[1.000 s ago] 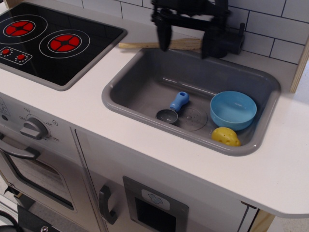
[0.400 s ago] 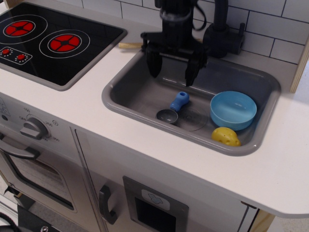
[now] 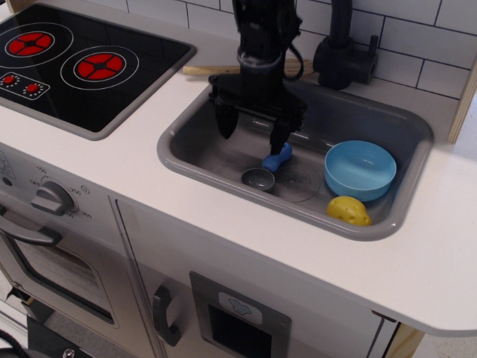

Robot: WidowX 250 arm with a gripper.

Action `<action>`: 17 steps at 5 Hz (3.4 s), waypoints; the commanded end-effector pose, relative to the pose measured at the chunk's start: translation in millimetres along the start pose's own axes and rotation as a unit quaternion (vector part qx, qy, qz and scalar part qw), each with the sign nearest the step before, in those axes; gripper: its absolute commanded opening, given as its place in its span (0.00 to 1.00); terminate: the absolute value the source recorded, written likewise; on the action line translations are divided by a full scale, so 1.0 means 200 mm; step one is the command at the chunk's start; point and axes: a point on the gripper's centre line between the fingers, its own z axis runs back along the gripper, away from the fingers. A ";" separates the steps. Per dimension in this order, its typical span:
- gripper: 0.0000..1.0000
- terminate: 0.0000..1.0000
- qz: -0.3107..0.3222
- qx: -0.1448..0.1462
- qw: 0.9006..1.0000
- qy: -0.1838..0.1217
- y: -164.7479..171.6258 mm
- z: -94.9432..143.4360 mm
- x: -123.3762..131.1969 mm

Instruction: Put spoon in bowl sink

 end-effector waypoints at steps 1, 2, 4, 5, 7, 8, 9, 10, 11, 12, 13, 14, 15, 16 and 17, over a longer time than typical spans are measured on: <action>1.00 0.00 -0.017 -0.009 1.000 -0.013 -0.03 -0.03 0.05; 1.00 0.00 -0.017 -0.014 1.000 -0.018 -0.04 -0.05 0.07; 1.00 0.00 -0.003 -0.008 1.000 -0.009 -0.06 -0.09 0.10; 0.00 0.00 0.007 0.006 1.000 -0.005 -0.07 -0.10 0.10; 0.00 0.00 0.026 0.037 0.999 -0.013 -0.04 -0.03 0.08; 0.00 0.00 0.049 0.037 0.998 -0.023 -0.01 0.09 0.08; 0.00 0.00 0.103 0.026 0.994 -0.029 0.02 0.22 0.09; 0.00 0.00 0.161 0.034 0.985 -0.055 0.04 0.29 0.10; 0.00 0.00 0.285 0.048 0.954 -0.082 0.03 0.33 0.13; 0.00 0.00 0.376 0.062 0.920 -0.090 -0.04 0.32 0.15; 0.00 0.00 0.417 0.056 0.901 -0.106 -0.13 0.32 0.18; 0.00 0.00 0.464 0.053 0.874 -0.134 -0.20 0.31 0.21; 0.00 0.00 0.479 0.048 0.865 -0.142 -0.27 0.26 0.21; 0.00 0.00 0.478 0.044 0.866 -0.142 -0.33 0.19 0.22; 0.00 0.00 0.470 0.040 0.869 -0.148 -0.39 0.17 0.22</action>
